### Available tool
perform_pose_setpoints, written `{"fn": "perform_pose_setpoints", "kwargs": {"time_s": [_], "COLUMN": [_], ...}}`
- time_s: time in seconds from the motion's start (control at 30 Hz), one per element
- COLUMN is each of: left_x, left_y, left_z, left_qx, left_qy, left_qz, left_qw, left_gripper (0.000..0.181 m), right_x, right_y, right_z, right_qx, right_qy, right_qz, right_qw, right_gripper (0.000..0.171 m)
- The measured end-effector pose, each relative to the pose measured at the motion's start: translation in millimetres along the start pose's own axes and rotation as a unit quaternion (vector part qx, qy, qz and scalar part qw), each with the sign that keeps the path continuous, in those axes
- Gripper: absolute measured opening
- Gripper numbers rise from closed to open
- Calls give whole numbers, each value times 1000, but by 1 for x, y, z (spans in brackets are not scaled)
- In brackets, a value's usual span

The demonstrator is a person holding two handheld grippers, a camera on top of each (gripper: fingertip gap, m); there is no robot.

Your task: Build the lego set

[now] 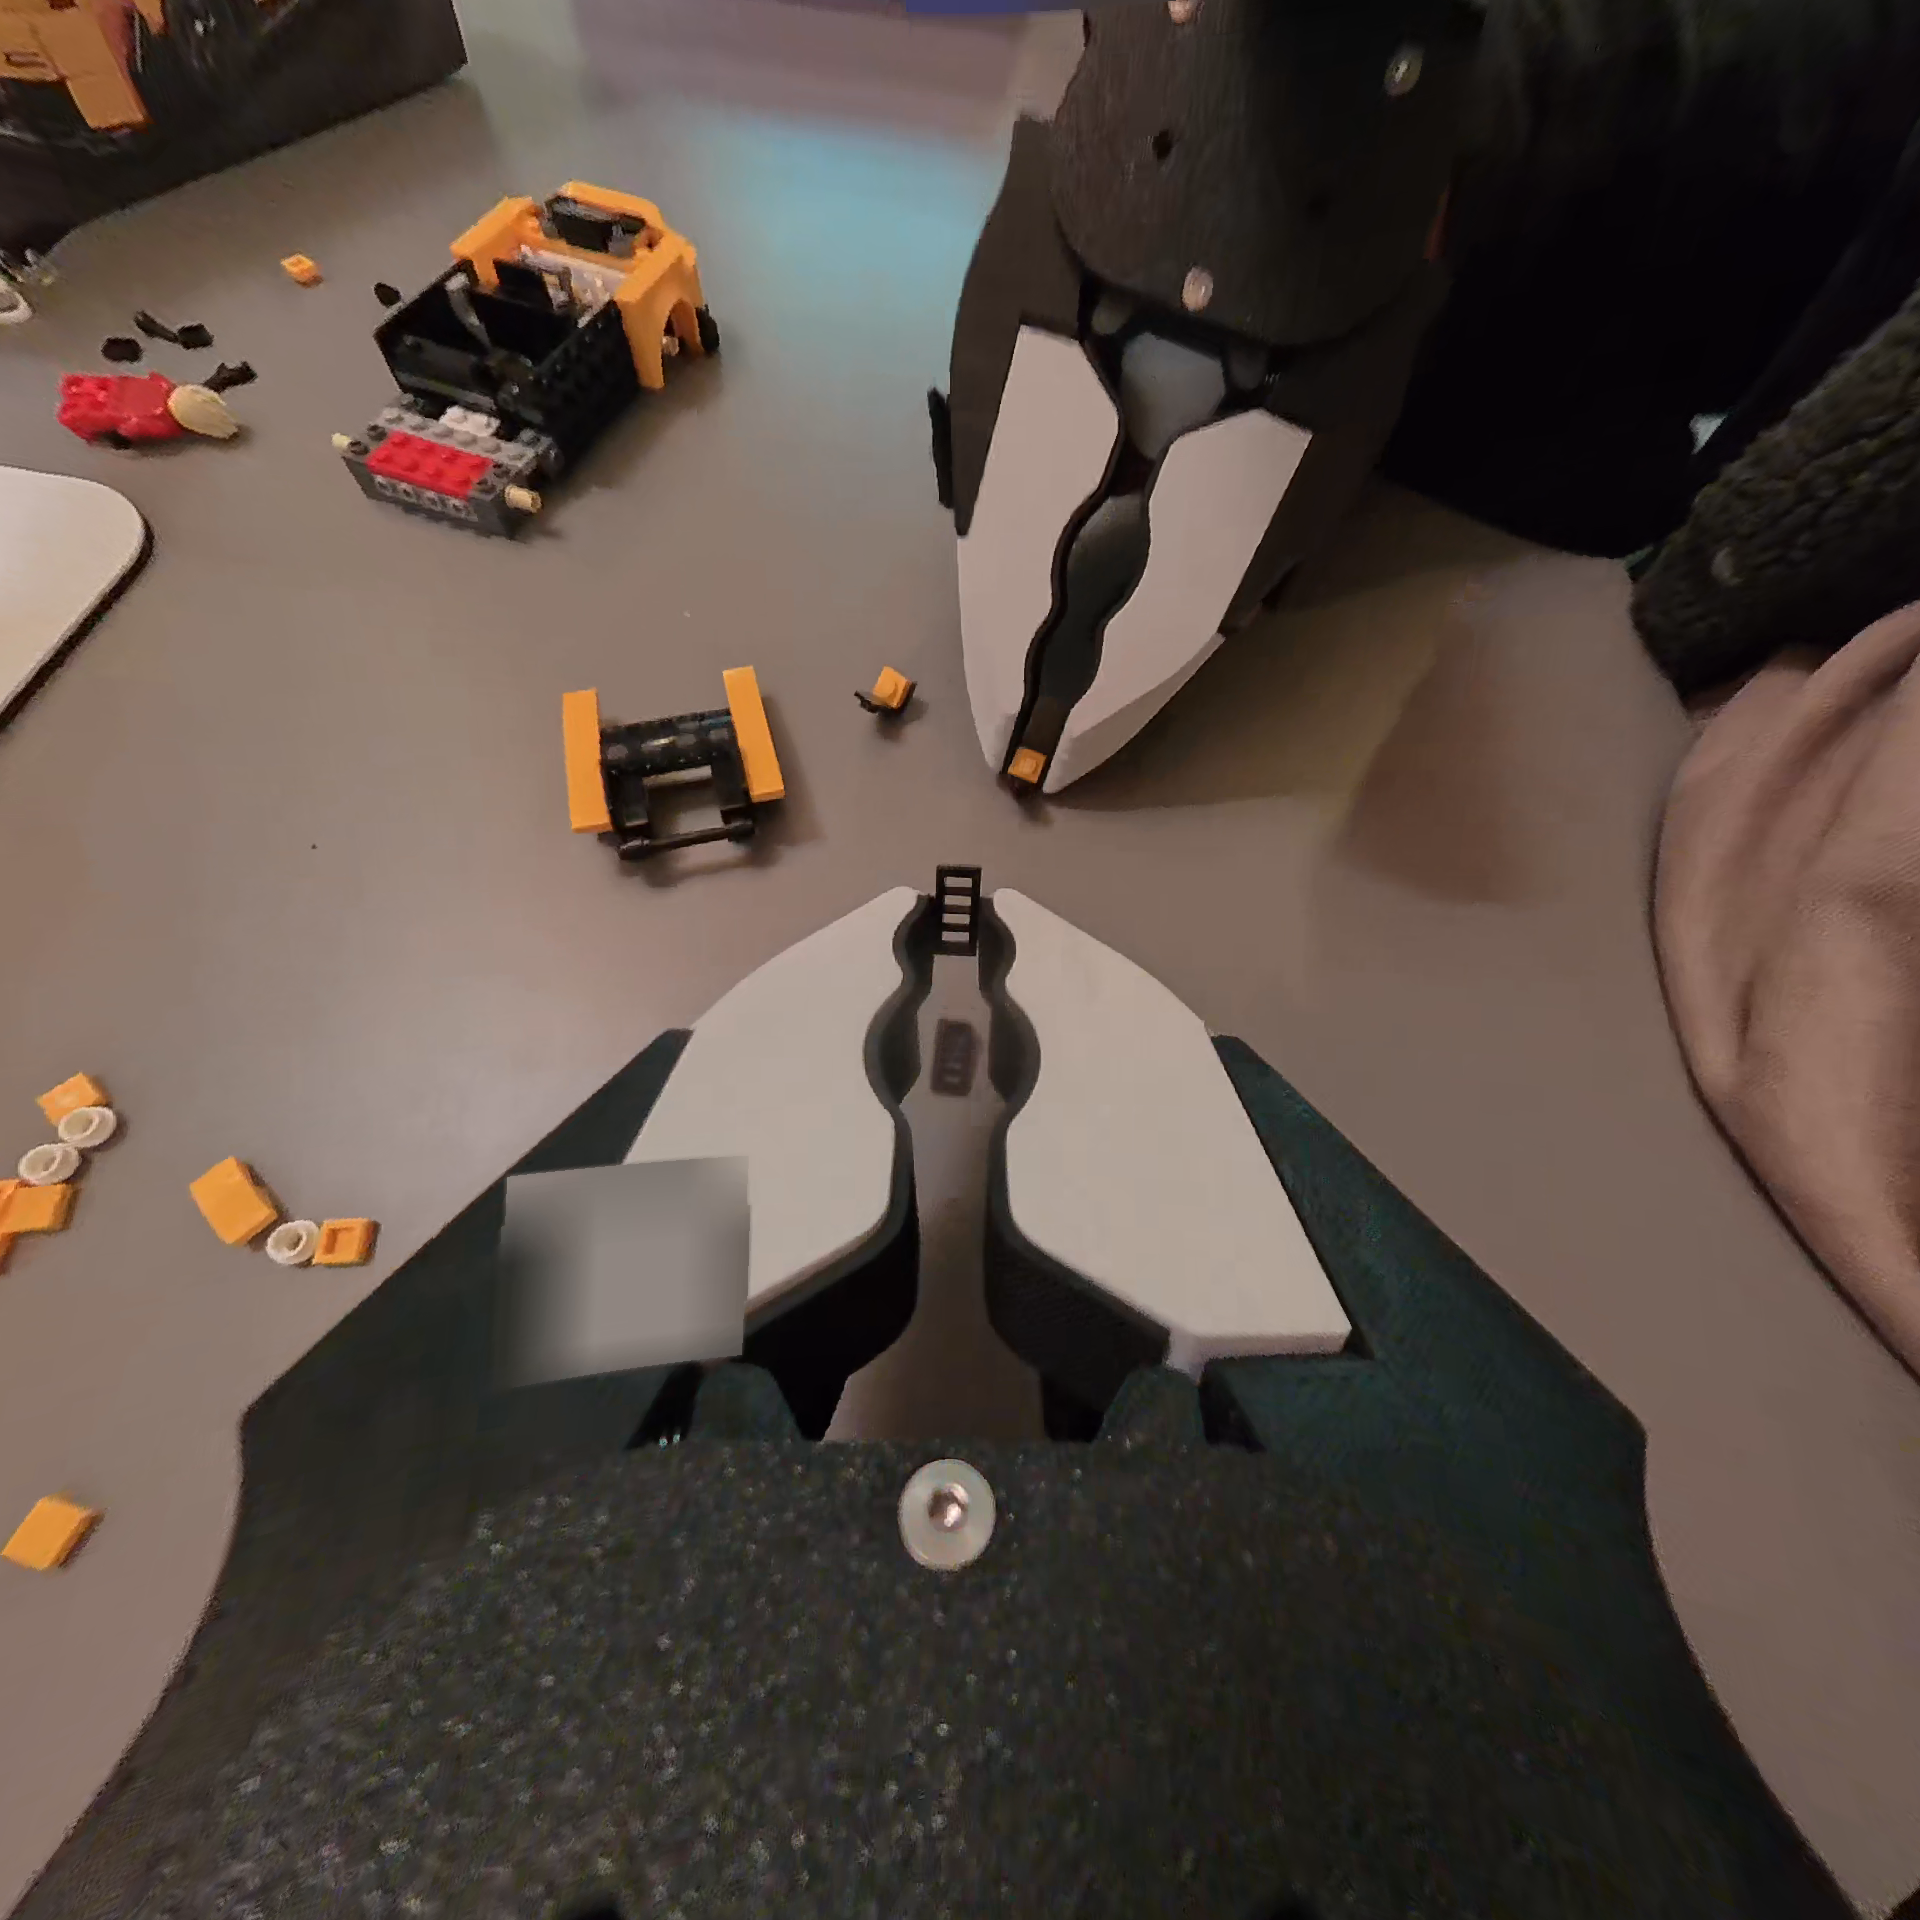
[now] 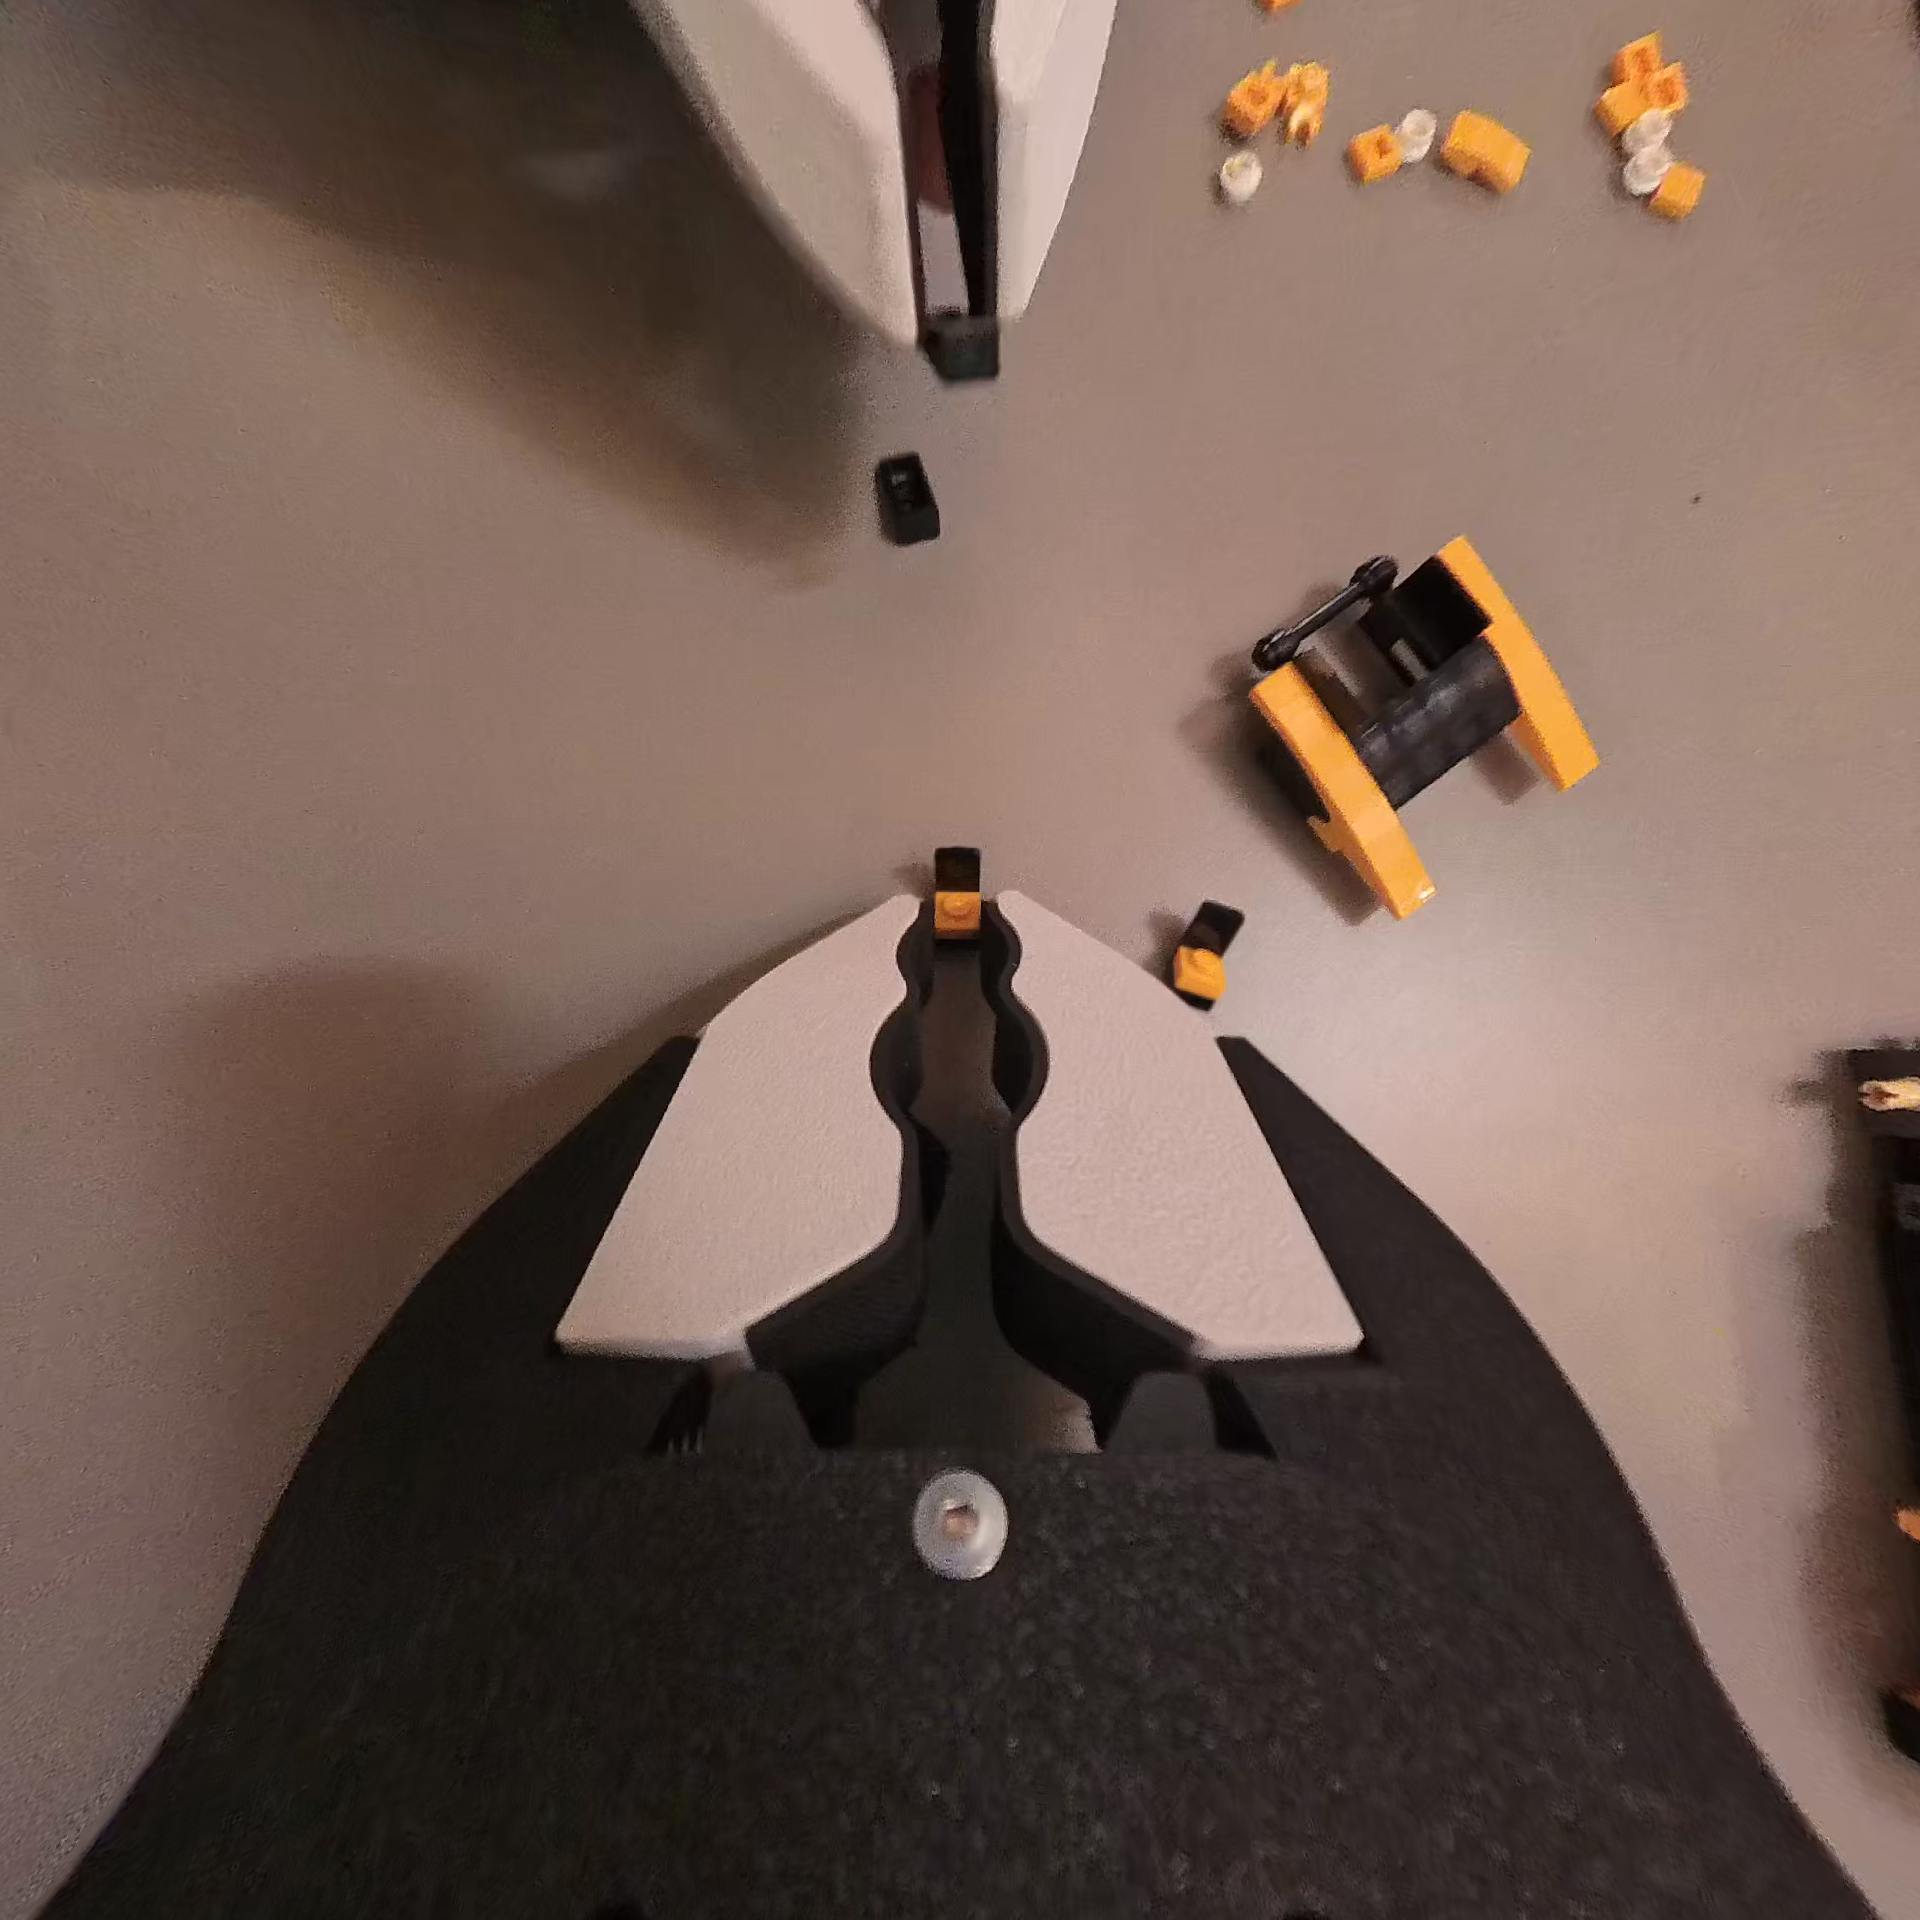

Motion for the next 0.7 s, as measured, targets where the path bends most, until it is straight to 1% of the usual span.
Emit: {"fn": "perform_pose_setpoints", "kwargs": {"time_s": [0.03, 0.13, 0.2, 0.33, 0.5, 0.7], "left_x": [0, 2, 4, 6, 10, 12], "left_y": [3, 11, 16, 21, 24, 28], "left_z": [1, 5, 8, 10, 10, 11], "left_qx": [11, 45, 65, 86, 98, 113], "left_qy": [-5, -21, -31, -46, -60, -73], "left_qz": [6, 22, 32, 41, 45, 52], "left_qw": [1000, 999, 997, 994, 992, 990], "left_gripper": [7, 7, 7, 7, 7, 7], "right_x": [0, 2, 0, -2, -4, -3], "right_y": [0, 2, 6, -2, -4, -5], "right_z": [1, 6, 8, 4, 4, 5], "right_qx": [7, 30, 43, 22, 5, 2], "right_qy": [1, -3, 10, 13, -1, 10], "right_qz": [5, 9, 2, 13, 39, 16], "right_qw": [1000, 1000, 999, 1000, 999, 1000], "right_gripper": [8, 8, 8, 8, 8, 12]}}
Point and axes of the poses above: each gripper's, where its closed fingertips meet, z back along the fingers, y out of its top, x = y × z across the jaws, the point moved 1 cm from there along z, back along the fingers
